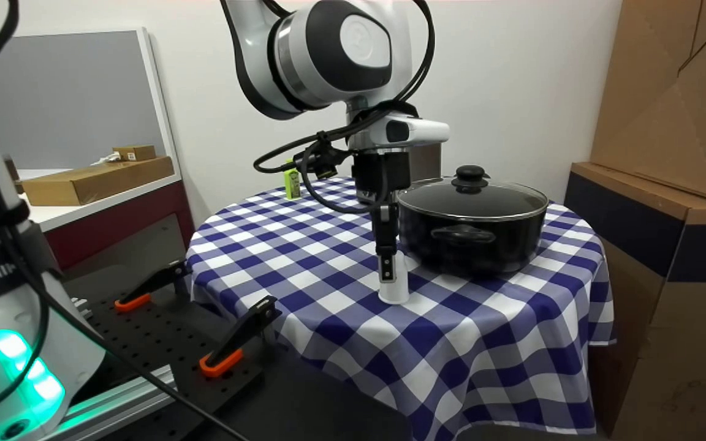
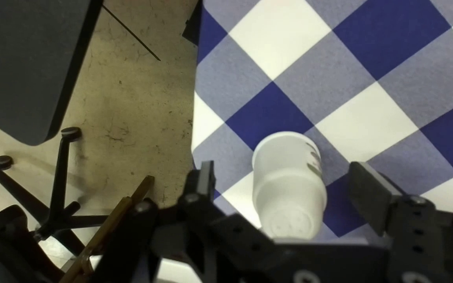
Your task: Move the white object to the right
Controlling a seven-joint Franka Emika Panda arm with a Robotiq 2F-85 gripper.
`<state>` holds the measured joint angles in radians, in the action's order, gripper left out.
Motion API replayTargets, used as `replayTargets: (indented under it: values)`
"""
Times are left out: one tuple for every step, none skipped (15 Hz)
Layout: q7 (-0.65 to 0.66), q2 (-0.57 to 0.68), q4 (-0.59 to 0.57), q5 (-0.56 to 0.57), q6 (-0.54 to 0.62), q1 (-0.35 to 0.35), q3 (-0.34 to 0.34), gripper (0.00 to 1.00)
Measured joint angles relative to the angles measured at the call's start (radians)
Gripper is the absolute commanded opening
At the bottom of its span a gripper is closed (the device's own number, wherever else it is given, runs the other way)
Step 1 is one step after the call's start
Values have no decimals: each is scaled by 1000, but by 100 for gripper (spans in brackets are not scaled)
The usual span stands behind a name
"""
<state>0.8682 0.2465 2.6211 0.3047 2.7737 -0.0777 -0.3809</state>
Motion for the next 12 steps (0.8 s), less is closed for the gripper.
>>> replayTargets:
  values:
    - [0,0,0,0,3,0,-1,100]
    - [0,-2,1,0,8,1,-1,100]
    - [-1,-5,2,0,11,3,-1,100]
    - [-5,-11,4,0,12,5,-1,100]
    - [-17,-19,6,0,12,8,0,100]
    - [-40,-31,9,0,12,10,3,100]
    - [-71,-45,13,2,12,13,6,100]
    - [-109,-64,19,5,11,15,12,100]
    - [-144,-84,23,14,6,18,19,100]
    - [-174,-107,27,30,-5,22,27,100]
    - [-200,-133,30,48,-20,26,38,100]
    - [-224,-161,33,65,-40,28,53,100]
